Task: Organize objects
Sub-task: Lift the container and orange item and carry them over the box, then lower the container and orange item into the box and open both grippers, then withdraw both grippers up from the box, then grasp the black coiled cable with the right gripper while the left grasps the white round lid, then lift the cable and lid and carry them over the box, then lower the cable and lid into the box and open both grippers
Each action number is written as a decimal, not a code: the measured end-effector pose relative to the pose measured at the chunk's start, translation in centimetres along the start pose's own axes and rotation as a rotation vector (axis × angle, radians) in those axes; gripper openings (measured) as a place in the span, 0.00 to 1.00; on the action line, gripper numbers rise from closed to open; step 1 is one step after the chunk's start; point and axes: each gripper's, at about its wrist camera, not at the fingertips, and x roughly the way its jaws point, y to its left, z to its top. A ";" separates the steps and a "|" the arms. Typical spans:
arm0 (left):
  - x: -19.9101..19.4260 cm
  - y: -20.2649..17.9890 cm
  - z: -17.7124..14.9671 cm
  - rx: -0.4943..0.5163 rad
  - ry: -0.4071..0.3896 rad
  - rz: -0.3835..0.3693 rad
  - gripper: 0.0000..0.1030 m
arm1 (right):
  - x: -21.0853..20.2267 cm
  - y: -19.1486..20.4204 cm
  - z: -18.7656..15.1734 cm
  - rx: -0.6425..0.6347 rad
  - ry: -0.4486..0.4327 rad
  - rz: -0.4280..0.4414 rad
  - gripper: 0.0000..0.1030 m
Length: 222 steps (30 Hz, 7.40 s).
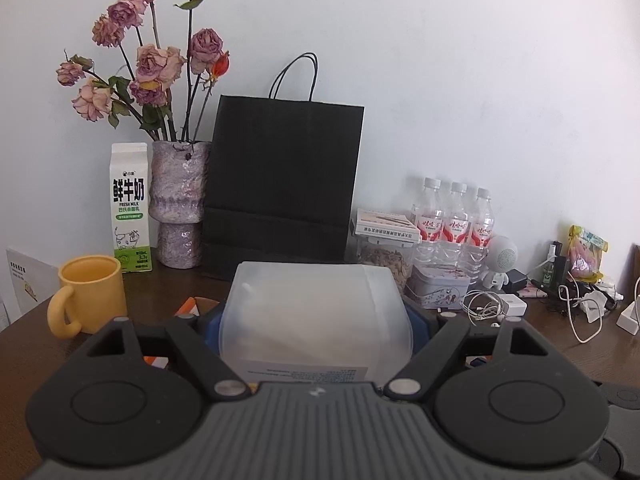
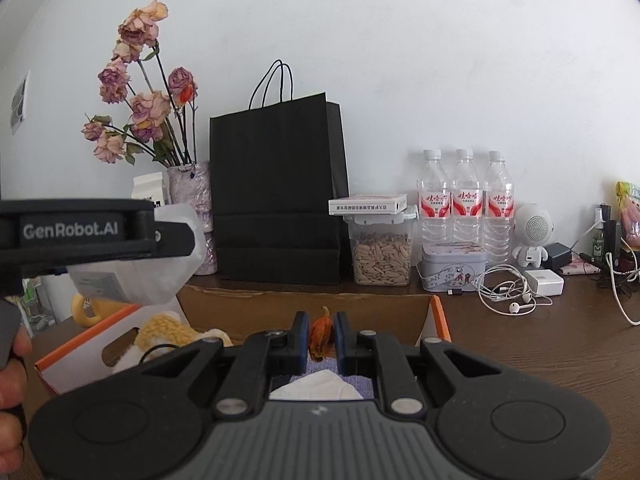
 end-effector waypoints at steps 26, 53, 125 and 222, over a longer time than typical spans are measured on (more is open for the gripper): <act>0.9 0.9 -1.2 0.015 0.036 0.025 1.00 | 0.2 -0.7 -1.0 0.044 0.040 -0.055 1.00; -2.7 1.7 -2.6 0.029 0.024 0.009 1.00 | -2.5 -0.1 -1.8 -0.002 0.017 -0.073 1.00; -4.1 12.6 -9.7 0.074 0.418 0.145 1.00 | -7.7 3.2 -6.9 -0.140 0.221 -0.022 0.41; 0.4 6.0 -2.2 0.058 0.070 0.050 1.00 | -1.1 1.5 -0.9 -0.041 0.049 -0.024 1.00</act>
